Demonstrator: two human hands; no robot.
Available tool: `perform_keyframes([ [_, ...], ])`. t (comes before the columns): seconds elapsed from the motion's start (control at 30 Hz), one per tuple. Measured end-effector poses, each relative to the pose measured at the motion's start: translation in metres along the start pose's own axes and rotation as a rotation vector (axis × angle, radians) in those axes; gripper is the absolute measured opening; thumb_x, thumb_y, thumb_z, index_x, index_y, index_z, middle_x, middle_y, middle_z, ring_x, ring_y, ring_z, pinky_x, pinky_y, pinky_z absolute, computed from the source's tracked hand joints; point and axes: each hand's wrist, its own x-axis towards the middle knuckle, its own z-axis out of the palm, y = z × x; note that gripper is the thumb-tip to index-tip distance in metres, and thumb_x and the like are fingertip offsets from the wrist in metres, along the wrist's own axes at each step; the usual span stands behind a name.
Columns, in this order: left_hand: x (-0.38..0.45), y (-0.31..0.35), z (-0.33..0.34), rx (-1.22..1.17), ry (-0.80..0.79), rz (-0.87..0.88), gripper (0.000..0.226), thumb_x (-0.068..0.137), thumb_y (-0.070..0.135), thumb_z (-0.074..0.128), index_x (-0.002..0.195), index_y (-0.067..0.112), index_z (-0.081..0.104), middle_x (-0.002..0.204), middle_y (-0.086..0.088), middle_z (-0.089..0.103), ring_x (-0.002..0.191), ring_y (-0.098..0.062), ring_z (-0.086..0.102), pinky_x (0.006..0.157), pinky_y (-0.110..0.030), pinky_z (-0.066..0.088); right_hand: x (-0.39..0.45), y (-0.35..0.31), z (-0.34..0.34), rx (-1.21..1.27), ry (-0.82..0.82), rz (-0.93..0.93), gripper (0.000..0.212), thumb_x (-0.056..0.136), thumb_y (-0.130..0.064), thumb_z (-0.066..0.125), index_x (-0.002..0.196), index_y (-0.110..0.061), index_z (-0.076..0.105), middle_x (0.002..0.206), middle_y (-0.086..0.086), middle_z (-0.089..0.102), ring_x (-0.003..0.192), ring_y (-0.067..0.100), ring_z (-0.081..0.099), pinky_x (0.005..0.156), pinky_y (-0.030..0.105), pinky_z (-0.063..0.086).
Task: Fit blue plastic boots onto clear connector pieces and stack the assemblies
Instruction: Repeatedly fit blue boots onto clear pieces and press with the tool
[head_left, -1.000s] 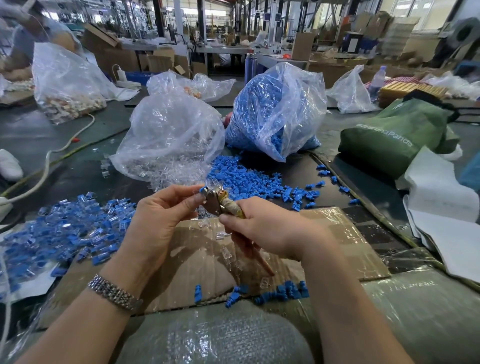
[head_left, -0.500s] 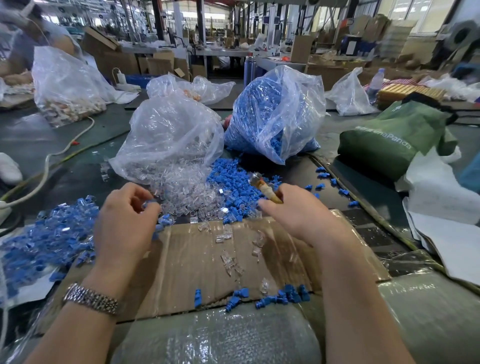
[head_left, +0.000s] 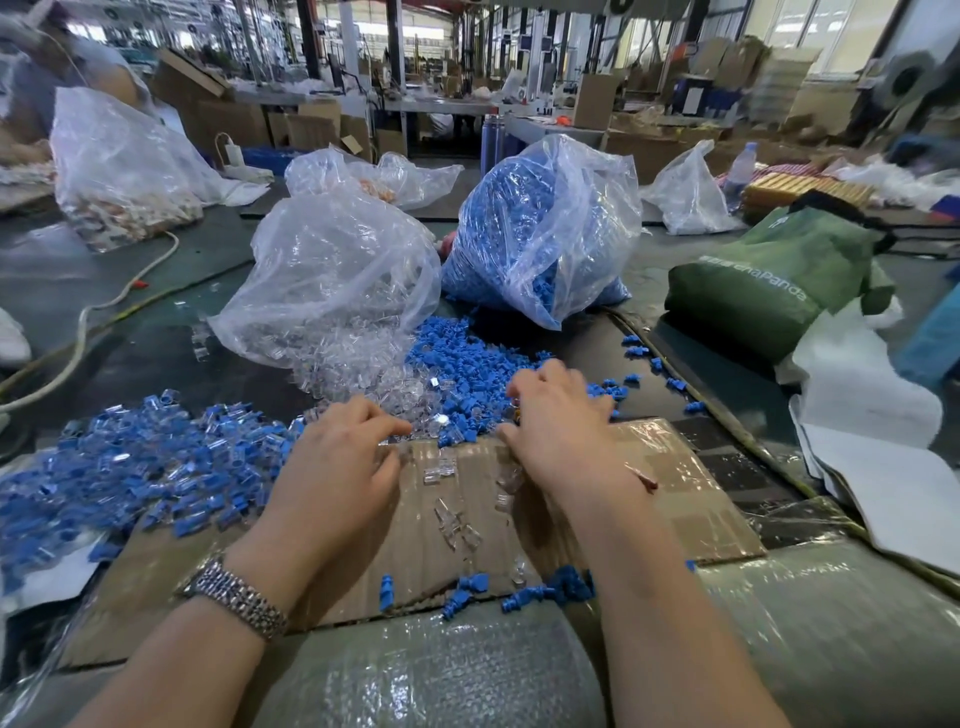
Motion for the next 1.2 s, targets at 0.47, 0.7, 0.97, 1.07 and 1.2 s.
perform_keyframes([
  [0.47, 0.0, 0.006, -0.003, -0.06, -0.064, -0.03, 0.018, 0.095, 0.027, 0.067, 0.112, 0.027, 0.071, 0.096, 0.017, 0.056, 0.093, -0.001, 0.053, 0.09, -0.02, 0.047, 0.003, -0.015, 0.01, 0.054, 0.056, -0.171, 0.014, 0.101, -0.025, 0.057, 0.098, -0.026, 0.07, 0.103, -0.003, 0.066, 0.107, 0.022, 0.054, 0.1, 0.047, 0.037],
  [0.7, 0.001, 0.006, -0.014, -0.407, -0.024, -0.217, 0.02, 0.089, 0.013, 0.075, 0.106, 0.022, 0.071, 0.091, 0.013, 0.07, 0.081, 0.005, 0.066, 0.068, -0.001, 0.046, -0.007, -0.013, 0.004, 0.545, 0.079, -0.205, 0.007, 0.091, -0.016, 0.07, 0.087, -0.021, 0.069, 0.081, -0.007, 0.07, 0.08, 0.011, 0.067, 0.084, 0.039, 0.058],
  [0.97, 0.001, 0.012, -0.026, -1.115, -0.121, -0.468, 0.018, 0.086, 0.004, 0.071, 0.099, 0.014, 0.079, 0.089, -0.014, 0.077, 0.071, -0.02, 0.07, 0.064, -0.025, 0.061, -0.013, -0.016, 0.002, 0.771, 0.023, -0.413, 0.011, 0.092, -0.006, 0.071, 0.094, -0.016, 0.074, 0.085, -0.004, 0.074, 0.082, 0.008, 0.067, 0.082, 0.021, 0.055],
  [1.07, 0.001, 0.013, -0.027, -1.183, -0.144, -0.473, 0.018, 0.079, 0.01, 0.073, 0.096, 0.014, 0.08, 0.084, -0.014, 0.076, 0.069, -0.019, 0.068, 0.065, -0.026, 0.061, -0.013, -0.016, 0.003, 0.783, 0.033, -0.441, 0.012, 0.091, -0.007, 0.071, 0.094, -0.018, 0.075, 0.086, -0.005, 0.073, 0.082, 0.008, 0.067, 0.081, 0.021, 0.055],
  [1.2, 0.0, 0.011, -0.027, -1.192, -0.176, -0.463, 0.022, 0.073, 0.016, 0.073, 0.094, 0.016, 0.081, 0.087, -0.014, 0.076, 0.072, -0.019, 0.069, 0.069, -0.027, 0.062, -0.014, -0.016, 0.005, 0.788, 0.056, -0.475, 0.016, 0.09, -0.007, 0.073, 0.093, -0.023, 0.075, 0.084, -0.01, 0.072, 0.082, 0.003, 0.065, 0.079, 0.015, 0.05],
])
